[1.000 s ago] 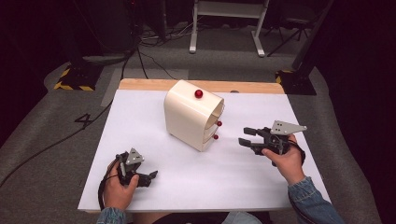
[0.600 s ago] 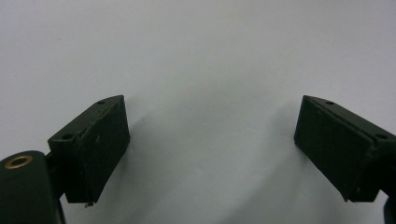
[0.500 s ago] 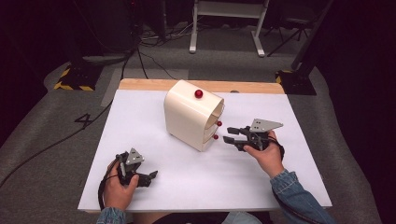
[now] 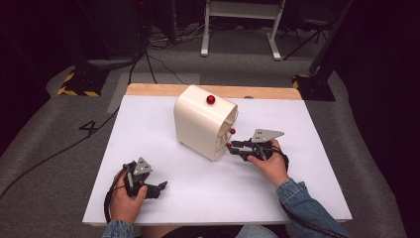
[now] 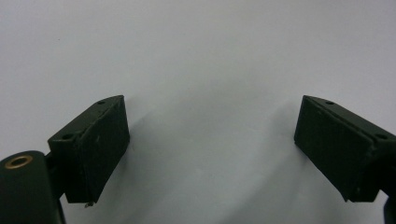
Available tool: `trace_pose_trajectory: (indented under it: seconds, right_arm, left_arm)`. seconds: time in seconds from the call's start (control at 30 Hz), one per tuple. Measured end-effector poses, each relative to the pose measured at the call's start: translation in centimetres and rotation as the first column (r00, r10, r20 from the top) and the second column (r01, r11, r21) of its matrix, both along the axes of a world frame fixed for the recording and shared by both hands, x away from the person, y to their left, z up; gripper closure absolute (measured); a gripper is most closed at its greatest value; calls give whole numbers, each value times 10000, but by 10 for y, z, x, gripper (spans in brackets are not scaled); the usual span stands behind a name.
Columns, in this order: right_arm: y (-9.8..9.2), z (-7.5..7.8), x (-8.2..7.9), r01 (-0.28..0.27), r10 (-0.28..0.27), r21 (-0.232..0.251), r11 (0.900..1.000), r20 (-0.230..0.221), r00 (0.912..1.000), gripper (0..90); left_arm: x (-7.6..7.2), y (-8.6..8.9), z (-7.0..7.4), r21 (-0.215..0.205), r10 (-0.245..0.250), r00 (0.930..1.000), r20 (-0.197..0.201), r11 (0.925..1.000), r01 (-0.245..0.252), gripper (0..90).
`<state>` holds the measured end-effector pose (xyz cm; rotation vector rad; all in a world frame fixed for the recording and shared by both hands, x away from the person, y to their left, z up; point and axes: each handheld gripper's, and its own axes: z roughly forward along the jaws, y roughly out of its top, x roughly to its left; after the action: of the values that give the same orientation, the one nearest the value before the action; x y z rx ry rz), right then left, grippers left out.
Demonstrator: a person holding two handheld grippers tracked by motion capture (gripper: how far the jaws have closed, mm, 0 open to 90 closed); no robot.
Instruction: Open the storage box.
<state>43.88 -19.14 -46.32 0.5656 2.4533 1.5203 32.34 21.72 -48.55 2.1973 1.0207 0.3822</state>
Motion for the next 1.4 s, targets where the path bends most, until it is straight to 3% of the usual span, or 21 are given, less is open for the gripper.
trace_pose_trajectory:
  seconds: [0.57, 1.07, 1.4]
  right_arm:
    - [2, -3, -1, 221, -220, -75, 9997, 229, 9995, 742]
    - [-33, 11, -29, 559, -550, -218, 9982, 382, 9978, 741]
    - [-53, 12, -45, 787, -781, -188, 9967, 329, 9964, 741]
  left_arm:
    - [0, 0, 0, -4, 5, 10000, -12, 10000, -5, 106]
    - [-1, 0, 0, -55, 26, 10000, -12, 10000, -26, 106]
    - [-1, 0, -1, -74, 28, 10000, -14, 10000, -28, 106]
